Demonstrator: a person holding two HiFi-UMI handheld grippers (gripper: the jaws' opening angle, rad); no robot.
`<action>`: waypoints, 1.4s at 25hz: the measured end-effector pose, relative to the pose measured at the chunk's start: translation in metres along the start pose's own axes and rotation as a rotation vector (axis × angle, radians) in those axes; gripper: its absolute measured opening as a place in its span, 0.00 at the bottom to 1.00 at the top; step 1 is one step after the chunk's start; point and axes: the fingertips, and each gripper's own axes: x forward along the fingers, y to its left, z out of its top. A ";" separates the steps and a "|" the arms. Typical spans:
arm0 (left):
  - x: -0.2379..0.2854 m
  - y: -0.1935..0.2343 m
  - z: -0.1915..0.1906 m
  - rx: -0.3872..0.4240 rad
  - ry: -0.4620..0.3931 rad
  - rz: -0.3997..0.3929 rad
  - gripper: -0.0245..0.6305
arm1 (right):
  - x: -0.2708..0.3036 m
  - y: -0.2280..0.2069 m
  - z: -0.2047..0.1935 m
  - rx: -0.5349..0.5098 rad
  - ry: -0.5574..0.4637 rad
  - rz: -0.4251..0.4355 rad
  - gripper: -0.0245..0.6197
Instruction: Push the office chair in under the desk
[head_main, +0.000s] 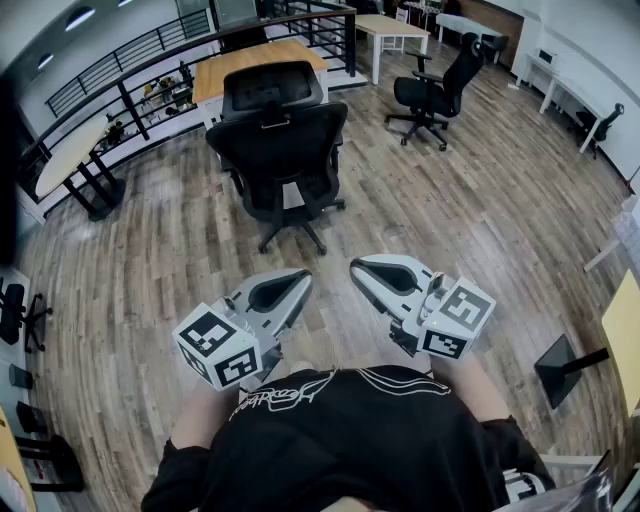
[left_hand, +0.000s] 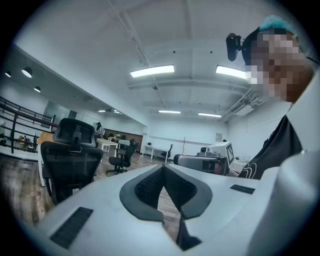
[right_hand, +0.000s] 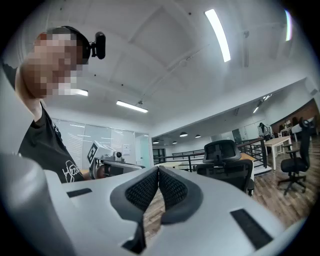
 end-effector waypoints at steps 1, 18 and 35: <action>0.000 0.000 -0.001 -0.004 -0.001 0.003 0.05 | -0.001 0.000 -0.001 0.001 0.001 0.000 0.10; 0.026 0.097 -0.028 -0.115 0.020 0.023 0.05 | 0.053 -0.083 -0.044 0.090 0.096 -0.057 0.10; 0.089 0.371 -0.036 -0.146 0.083 0.075 0.05 | 0.226 -0.290 -0.080 0.168 0.228 -0.134 0.10</action>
